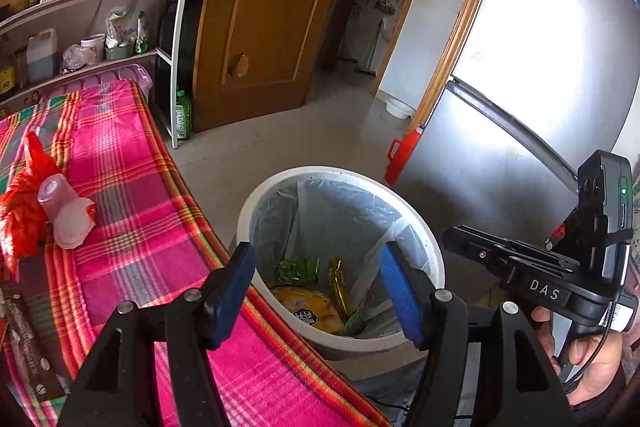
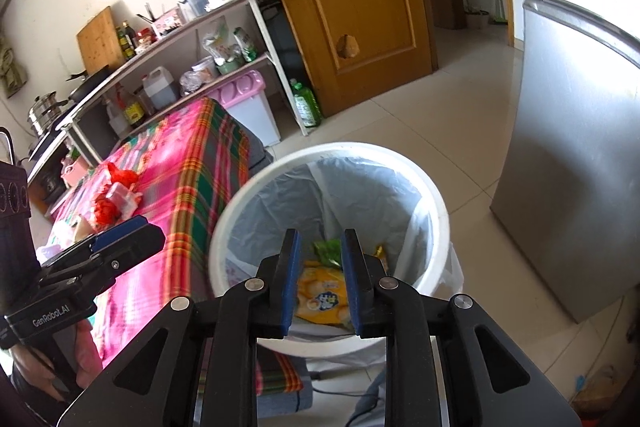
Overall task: Collect trash
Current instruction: 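Carry both bags over the white bin and open both grippers to drop them, then move both grippers back to the table toward the remaining wrappers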
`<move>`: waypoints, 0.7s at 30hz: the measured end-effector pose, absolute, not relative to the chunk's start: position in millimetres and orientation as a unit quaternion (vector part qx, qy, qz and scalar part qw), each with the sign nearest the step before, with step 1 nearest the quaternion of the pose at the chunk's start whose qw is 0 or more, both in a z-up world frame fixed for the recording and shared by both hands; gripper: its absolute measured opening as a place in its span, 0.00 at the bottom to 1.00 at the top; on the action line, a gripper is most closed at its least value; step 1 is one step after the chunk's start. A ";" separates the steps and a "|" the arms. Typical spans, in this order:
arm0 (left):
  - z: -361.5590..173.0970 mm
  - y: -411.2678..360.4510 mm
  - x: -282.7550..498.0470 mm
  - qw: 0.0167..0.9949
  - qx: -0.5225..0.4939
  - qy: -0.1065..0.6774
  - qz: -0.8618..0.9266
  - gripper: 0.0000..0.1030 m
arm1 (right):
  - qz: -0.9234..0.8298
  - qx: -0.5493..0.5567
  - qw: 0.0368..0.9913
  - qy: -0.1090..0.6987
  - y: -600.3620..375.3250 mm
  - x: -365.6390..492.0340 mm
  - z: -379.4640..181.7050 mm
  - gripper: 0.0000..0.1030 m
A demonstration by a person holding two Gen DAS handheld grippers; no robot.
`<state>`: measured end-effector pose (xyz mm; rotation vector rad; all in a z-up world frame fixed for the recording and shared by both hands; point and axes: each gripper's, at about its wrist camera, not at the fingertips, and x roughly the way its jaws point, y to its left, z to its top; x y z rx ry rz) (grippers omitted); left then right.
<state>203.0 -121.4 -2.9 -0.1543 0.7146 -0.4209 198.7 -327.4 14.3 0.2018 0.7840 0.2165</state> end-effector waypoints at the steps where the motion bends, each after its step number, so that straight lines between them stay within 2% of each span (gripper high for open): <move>1: -0.3 -118.7 199.2 0.914 -0.076 0.342 -0.203 0.65 | 0.109 0.097 0.915 0.377 -325.0 196.9 16.9 0.22; 21: 14.9 -43.6 132.7 0.942 -0.090 0.305 -0.104 0.65 | 0.200 0.032 0.912 0.358 -239.8 166.0 32.9 0.22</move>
